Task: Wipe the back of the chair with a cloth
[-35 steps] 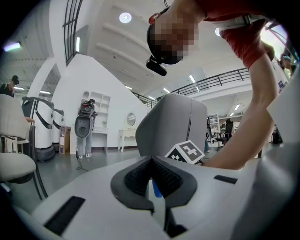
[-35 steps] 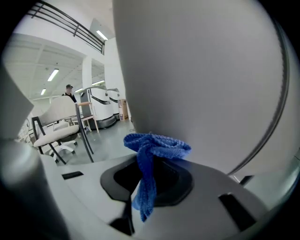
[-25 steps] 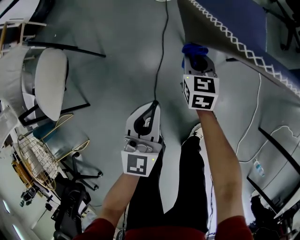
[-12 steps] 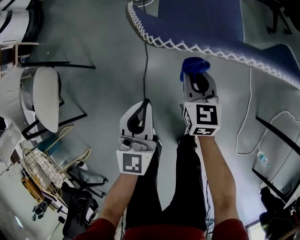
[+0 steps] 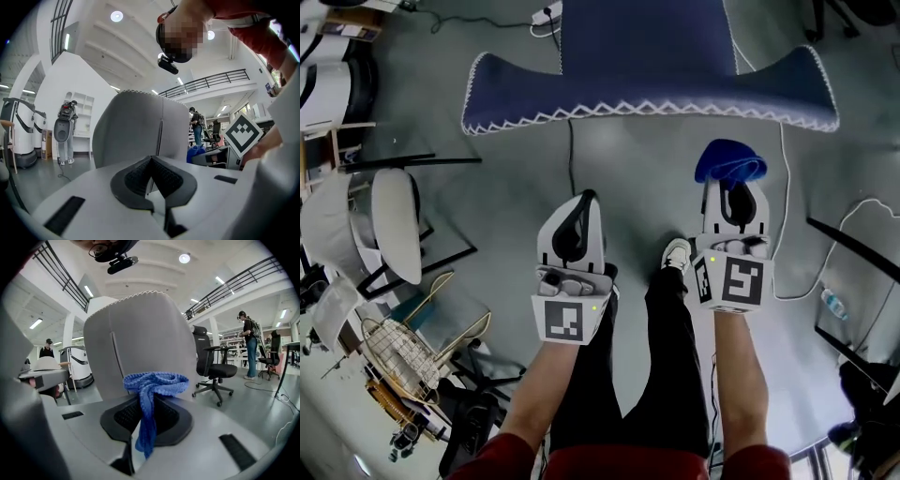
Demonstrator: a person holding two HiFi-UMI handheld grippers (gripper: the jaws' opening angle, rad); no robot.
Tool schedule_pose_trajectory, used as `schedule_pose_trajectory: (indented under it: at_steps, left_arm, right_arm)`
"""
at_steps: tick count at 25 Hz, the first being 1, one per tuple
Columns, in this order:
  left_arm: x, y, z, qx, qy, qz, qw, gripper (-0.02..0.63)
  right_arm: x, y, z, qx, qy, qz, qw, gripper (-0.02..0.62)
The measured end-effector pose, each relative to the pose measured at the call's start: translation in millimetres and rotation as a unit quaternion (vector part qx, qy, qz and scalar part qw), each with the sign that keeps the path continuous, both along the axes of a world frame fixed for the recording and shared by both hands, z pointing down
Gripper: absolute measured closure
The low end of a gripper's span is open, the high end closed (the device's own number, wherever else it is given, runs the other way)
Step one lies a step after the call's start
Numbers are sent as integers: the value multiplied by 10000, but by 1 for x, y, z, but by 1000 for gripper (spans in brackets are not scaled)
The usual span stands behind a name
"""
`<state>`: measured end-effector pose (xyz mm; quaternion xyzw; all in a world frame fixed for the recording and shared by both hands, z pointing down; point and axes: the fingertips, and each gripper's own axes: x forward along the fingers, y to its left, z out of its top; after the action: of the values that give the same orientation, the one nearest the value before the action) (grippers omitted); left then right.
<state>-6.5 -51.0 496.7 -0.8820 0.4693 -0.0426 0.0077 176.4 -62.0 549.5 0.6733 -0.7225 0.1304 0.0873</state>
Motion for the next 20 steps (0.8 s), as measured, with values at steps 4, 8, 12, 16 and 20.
schedule_pose_trajectory:
  at_steps: [4, 8, 12, 16, 20]
  left_arm:
    - [22, 0, -10, 18, 12, 11, 10000, 592]
    - [33, 0, -19, 78, -24, -46, 10000, 592]
    - [45, 0, -25, 98, -21, -133, 9999, 592]
    - [39, -2, -22, 131, 20, -176, 9998, 592]
    - [29, 0, -17, 71, 64, -169, 9998, 592]
  right_arm:
    - [31, -10, -1, -32, 73, 125, 9999, 535]
    - [49, -32, -7, 1, 236, 66, 9997, 535]
    - [60, -56, -10, 11, 352, -117, 9993, 535]
    - [54, -57, -8, -7, 477, -129, 9988, 534]
    - [52, -53, -8, -59, 391, 46, 9992, 535]
